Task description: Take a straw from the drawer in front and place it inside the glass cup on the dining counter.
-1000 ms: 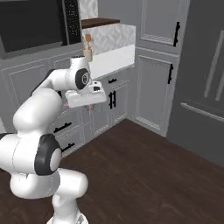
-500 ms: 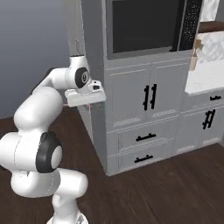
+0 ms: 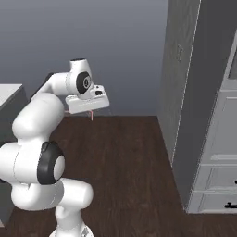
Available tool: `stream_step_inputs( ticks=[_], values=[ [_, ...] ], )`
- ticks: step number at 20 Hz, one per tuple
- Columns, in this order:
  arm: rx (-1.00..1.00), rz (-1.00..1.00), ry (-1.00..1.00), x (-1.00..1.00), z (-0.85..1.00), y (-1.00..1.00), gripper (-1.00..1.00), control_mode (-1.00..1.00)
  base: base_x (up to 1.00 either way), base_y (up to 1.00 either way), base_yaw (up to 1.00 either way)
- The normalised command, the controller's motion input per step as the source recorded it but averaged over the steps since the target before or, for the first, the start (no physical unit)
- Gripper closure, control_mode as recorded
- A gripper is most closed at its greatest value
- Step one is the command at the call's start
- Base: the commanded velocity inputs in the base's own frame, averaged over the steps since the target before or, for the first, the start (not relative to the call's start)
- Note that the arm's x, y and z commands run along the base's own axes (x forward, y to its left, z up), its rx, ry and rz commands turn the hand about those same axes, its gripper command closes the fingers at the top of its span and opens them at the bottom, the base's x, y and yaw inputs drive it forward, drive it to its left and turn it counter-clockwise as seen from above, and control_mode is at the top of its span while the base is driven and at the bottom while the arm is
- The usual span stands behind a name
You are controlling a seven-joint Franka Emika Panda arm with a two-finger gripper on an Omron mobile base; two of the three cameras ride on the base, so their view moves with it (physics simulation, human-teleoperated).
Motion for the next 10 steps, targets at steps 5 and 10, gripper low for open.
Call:
stream_step_inputs(
  ticks=[5, 10],
  values=[
    [0.00, 0.00, 0.00, 0.00, 0.00, 0.00, 1.00, 1.00, 1.00, 0.27, 0.32],
    [0.00, 0.00, 0.00, 0.00, 0.00, 0.00, 1.00, 1.00, 1.00, 0.00, 0.22]
  ],
)
